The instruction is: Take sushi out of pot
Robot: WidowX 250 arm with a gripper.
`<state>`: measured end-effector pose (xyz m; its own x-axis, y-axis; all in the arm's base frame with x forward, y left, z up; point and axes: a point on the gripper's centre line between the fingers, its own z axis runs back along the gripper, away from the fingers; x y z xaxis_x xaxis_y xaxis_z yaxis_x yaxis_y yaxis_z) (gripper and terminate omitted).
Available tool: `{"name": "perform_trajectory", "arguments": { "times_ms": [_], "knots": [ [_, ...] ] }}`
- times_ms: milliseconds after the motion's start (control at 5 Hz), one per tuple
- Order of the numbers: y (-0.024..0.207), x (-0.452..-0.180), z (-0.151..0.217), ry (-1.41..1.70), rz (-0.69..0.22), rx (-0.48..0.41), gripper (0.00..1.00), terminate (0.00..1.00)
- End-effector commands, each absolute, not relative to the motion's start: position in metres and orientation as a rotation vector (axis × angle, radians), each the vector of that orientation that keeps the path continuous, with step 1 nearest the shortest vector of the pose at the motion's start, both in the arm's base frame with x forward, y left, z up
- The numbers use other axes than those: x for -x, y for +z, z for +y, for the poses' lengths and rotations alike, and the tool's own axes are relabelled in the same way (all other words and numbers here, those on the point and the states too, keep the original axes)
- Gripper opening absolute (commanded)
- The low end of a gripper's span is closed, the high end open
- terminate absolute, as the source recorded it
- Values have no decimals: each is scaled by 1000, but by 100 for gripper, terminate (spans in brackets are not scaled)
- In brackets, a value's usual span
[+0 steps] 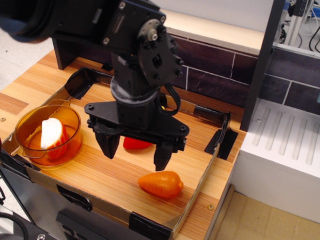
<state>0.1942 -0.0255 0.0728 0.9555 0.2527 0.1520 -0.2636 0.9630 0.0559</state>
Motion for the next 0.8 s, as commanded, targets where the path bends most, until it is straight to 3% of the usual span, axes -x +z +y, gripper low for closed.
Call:
{"name": "perform_trajectory", "arguments": {
  "times_ms": [0,400,600],
  "knots": [
    [73,-194,-25,262,-144,-76,100,0],
    [108,-186,20,357,-187,12,100,0],
    [113,-183,59,403,-167,54,100,0]
  ]
}}
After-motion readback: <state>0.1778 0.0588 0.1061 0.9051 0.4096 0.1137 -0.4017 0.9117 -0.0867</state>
